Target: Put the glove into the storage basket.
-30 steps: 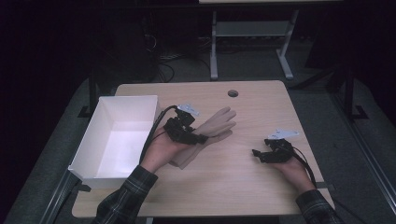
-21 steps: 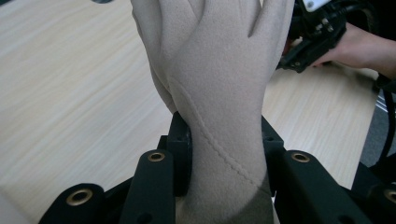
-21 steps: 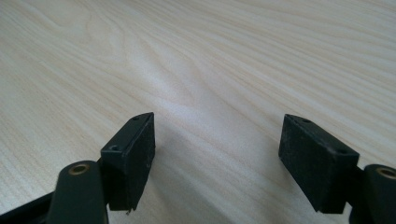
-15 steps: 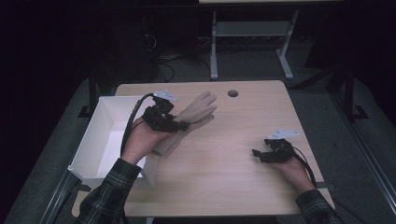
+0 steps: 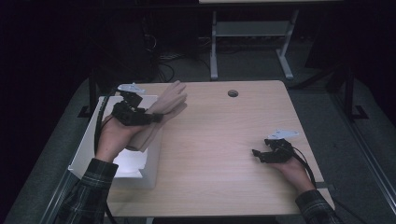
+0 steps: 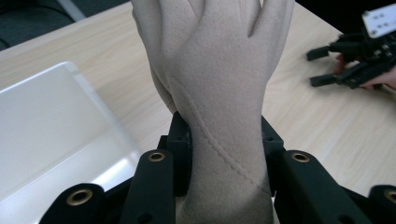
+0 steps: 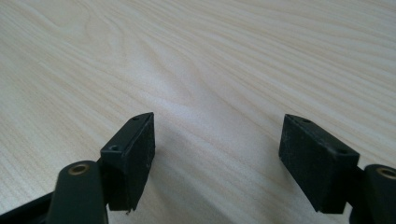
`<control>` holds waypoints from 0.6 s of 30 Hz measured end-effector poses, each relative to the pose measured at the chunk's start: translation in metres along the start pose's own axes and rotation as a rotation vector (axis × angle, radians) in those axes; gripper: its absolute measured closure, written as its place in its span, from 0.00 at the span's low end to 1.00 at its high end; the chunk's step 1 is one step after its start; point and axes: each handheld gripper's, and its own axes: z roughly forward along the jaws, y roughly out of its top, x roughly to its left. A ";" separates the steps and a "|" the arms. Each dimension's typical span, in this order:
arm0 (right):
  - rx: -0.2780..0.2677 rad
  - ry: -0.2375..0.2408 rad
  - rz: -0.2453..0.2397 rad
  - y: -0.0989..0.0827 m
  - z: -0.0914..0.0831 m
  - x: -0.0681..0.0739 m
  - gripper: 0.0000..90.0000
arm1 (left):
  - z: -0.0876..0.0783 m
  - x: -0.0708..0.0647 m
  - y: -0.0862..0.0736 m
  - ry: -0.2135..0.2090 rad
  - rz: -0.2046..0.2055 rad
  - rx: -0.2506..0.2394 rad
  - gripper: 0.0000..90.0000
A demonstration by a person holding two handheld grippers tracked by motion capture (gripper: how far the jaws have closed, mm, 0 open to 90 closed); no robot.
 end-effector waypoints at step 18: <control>0.001 -0.003 0.002 0.000 0.000 0.000 0.30 | -0.031 0.051 -0.046 0.120 -0.137 -0.026 0.74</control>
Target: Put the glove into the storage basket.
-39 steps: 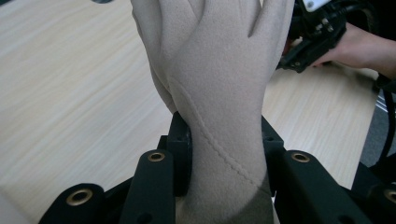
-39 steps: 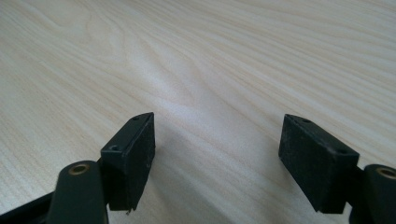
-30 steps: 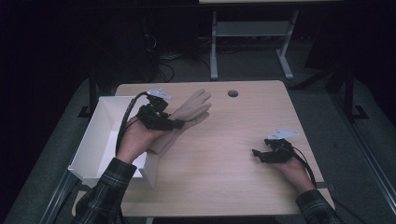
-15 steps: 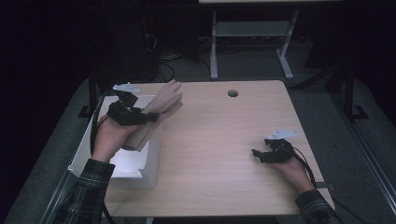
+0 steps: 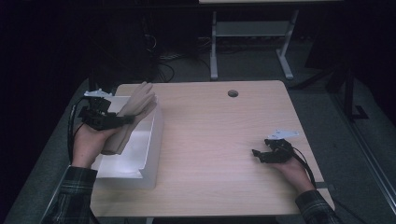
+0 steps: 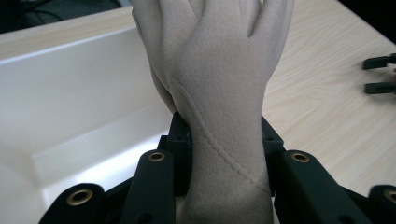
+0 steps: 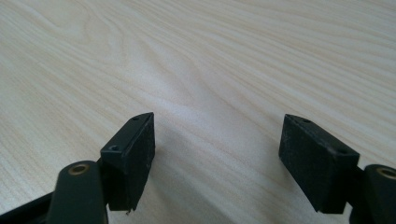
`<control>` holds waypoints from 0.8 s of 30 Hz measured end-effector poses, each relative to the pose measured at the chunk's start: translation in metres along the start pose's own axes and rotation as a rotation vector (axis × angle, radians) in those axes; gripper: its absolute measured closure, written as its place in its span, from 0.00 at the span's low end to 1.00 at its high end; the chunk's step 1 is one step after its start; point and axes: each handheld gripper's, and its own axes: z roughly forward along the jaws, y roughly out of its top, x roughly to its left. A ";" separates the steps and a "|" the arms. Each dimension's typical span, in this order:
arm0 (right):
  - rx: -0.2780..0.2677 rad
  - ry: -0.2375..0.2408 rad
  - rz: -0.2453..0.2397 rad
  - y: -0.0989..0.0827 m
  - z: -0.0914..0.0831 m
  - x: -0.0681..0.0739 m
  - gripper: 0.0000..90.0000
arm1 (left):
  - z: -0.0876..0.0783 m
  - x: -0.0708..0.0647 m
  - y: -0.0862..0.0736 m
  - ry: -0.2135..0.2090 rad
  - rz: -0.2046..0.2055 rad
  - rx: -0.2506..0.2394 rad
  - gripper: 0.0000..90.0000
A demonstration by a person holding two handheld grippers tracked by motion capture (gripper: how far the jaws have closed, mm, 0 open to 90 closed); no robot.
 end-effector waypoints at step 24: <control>0.001 0.000 -0.001 0.000 0.000 0.000 0.30 | 0.053 0.021 -0.055 0.064 -0.075 0.118 0.74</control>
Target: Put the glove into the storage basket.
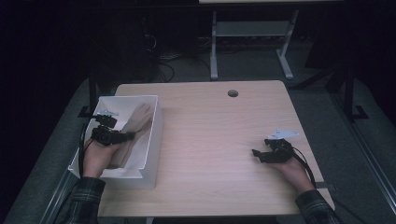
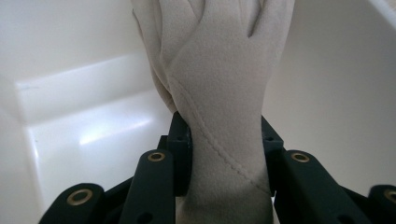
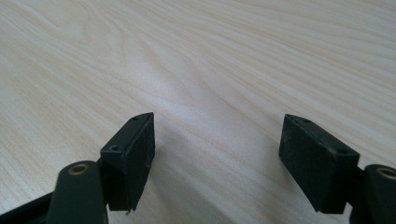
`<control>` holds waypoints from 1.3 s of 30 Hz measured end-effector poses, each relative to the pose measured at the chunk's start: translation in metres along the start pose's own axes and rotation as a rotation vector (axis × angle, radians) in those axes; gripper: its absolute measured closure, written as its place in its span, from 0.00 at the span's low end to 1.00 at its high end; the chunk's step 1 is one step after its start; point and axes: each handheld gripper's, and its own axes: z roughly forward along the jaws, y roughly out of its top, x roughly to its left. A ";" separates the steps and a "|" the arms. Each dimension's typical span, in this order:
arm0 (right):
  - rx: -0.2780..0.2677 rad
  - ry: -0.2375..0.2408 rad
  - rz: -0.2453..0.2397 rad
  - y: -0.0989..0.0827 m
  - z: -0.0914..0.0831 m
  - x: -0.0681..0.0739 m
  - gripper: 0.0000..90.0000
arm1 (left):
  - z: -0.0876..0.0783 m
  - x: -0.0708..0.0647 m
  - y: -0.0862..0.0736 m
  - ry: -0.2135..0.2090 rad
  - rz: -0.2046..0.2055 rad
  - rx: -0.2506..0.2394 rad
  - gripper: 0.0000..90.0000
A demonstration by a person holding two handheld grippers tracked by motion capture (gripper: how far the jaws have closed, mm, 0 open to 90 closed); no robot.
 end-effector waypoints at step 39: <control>-0.001 0.001 0.000 0.000 0.000 0.000 0.30 | 0.017 0.005 -0.002 0.021 0.042 0.043 0.16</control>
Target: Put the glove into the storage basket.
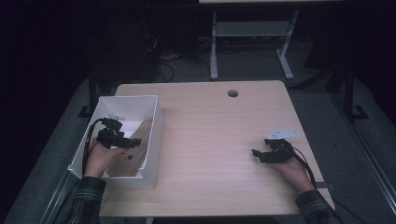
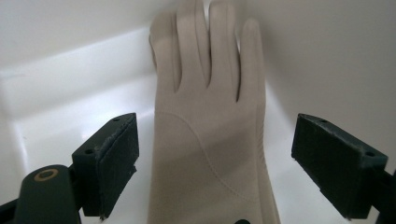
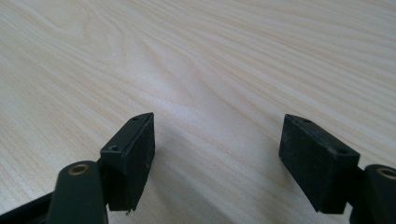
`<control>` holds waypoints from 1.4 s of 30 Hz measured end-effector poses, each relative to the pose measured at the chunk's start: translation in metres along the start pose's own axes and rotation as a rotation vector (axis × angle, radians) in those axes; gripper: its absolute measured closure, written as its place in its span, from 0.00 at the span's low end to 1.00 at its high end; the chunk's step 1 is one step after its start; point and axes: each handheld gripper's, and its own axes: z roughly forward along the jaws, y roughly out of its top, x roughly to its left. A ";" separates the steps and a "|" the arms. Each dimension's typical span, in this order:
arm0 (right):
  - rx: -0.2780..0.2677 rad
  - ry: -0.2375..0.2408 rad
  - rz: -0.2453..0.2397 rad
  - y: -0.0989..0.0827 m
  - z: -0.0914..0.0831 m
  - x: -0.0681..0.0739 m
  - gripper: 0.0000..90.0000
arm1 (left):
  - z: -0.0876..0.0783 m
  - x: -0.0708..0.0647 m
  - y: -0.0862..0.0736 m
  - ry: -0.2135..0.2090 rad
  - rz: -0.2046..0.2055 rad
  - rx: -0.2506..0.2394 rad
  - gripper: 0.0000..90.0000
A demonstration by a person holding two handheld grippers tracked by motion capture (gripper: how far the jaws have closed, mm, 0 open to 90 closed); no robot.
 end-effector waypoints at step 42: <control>0.001 0.003 0.001 0.000 0.000 0.000 0.29 | -0.051 -0.092 0.080 -0.190 0.143 -0.203 0.16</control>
